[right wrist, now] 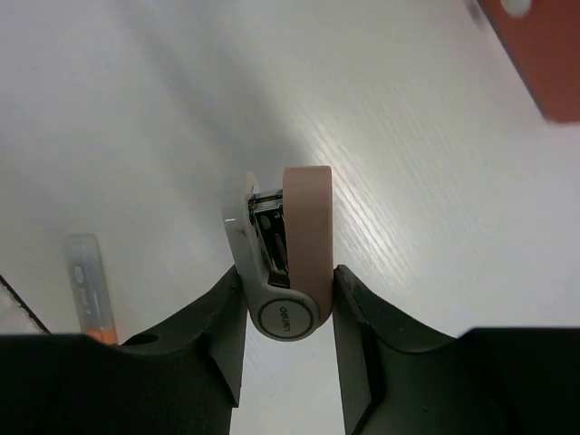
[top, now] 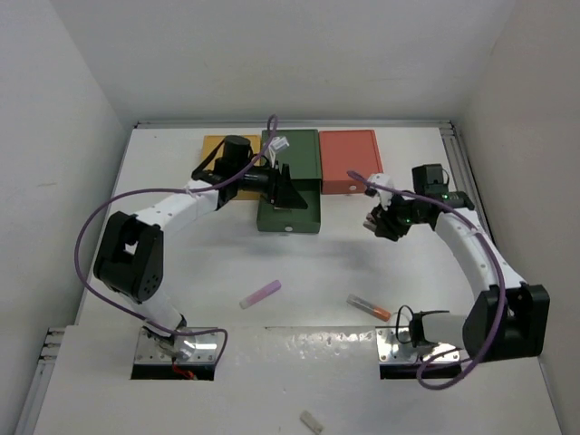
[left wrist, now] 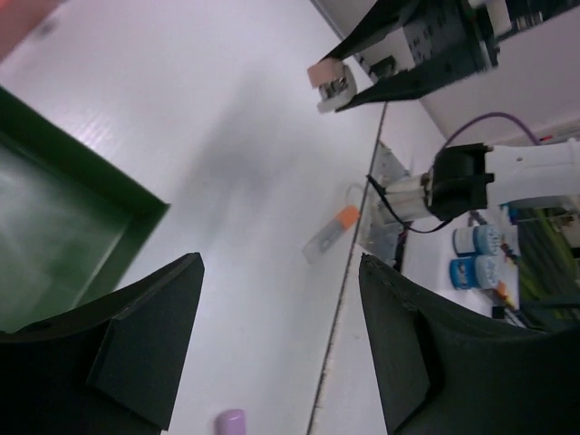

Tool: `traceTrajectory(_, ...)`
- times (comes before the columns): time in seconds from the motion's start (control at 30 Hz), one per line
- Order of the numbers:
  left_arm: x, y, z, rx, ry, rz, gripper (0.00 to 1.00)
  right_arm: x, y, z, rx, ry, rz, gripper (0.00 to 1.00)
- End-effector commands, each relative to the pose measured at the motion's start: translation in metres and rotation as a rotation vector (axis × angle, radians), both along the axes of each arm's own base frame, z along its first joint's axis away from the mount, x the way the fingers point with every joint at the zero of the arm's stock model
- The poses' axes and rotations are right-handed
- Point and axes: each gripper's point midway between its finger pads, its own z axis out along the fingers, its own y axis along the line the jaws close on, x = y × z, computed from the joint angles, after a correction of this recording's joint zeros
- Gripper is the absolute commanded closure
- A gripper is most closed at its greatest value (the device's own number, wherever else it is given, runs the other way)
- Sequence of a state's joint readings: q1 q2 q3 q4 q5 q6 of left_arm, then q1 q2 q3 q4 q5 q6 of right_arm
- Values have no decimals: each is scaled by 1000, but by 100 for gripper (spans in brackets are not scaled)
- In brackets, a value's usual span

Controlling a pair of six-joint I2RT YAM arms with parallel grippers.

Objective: Sort the stationery into containers
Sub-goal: Pick up the stapler from the center of the board.

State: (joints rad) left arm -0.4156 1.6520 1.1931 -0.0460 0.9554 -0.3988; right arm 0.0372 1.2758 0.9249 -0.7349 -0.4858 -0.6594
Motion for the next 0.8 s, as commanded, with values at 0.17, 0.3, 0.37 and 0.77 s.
traceTrajectory(0.17, -26, -23, 16, -75, 115, -13, 25, 17, 57, 51, -31, -288, 172, 83)
traceTrajectory(0.3, -34, -34, 8, -45, 166, -7, 25, 17, 75, 58, -59, -344, 220, 83)
traceTrajectory(0.37, -34, -38, 10, -43, 164, -5, 25, 17, 79, 61, -79, -372, 247, 83)
traceTrajectory(0.77, -46, -57, 0, -12, 163, -45, 26, 6, 115, 69, -110, -413, 386, 83)
